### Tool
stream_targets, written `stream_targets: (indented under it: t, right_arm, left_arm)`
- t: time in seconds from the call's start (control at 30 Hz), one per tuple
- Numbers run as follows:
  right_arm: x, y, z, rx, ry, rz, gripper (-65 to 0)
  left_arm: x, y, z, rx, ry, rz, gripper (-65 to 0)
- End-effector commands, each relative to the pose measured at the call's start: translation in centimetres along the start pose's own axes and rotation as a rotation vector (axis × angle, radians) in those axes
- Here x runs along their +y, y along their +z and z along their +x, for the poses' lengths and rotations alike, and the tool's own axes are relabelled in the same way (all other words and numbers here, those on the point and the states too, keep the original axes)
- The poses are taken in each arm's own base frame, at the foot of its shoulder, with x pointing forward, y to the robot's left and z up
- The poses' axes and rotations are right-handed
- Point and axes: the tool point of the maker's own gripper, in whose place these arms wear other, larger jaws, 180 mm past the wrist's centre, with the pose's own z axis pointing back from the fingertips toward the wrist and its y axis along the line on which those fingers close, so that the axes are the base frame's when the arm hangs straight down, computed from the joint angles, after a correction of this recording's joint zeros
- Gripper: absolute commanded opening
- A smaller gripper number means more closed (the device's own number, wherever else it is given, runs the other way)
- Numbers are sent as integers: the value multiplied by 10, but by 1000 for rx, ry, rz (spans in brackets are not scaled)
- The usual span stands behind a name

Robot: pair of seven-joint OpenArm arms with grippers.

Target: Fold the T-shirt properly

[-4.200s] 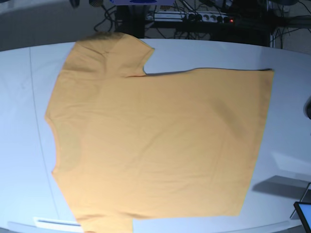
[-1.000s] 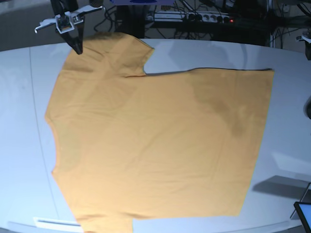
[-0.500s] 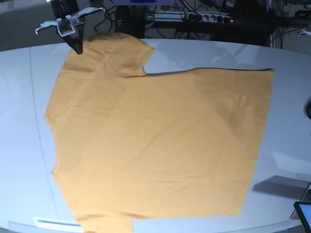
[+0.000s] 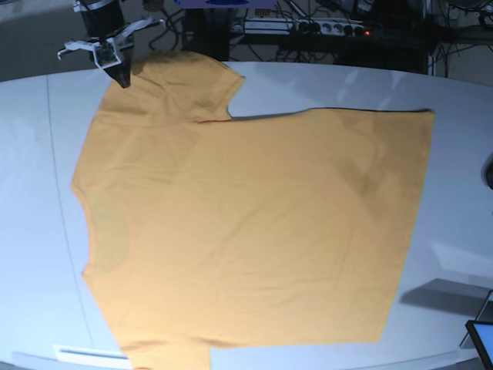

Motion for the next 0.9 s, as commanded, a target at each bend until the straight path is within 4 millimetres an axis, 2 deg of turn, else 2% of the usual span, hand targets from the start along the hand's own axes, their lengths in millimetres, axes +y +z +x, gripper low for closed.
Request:
stream_targets:
  t: [0.0,0.13,0.3,0.43,0.53,0.63,0.73,0.87]
  right_arm:
    - [0,3,9,-33,2,-1,-650]
    - [0,5,7,-27,1,1,-650]
    - [-1,5,7,-27,4,1,-650]
    - [0,5,7,-27,2,-1,-650]
    - [0,5,7,-27,2,-1,-650]
    - [0,5,7,-27,2,-1,-650]
    - [0,5,6,-25,1,0,-650]
    - [0,5,6,-25,1,0,-650]
  left_arm:
    - [9,-3,3,-59,-77,15,-511]
    - [-28,-4,0,-153,-224,-108,-511]
    - [-40,6,-12,-178,-335,-209,-509]
    - [-69,22,7,-313,-407,-364,-509]
    - [-97,42,18,-360,-301,-507,-509]
    - [-119,63,29,-347,-82,-647,-509]
    - [-122,69,50,-322,160,-719,-509]
    - [-112,61,80,-310,354,-746,-509]
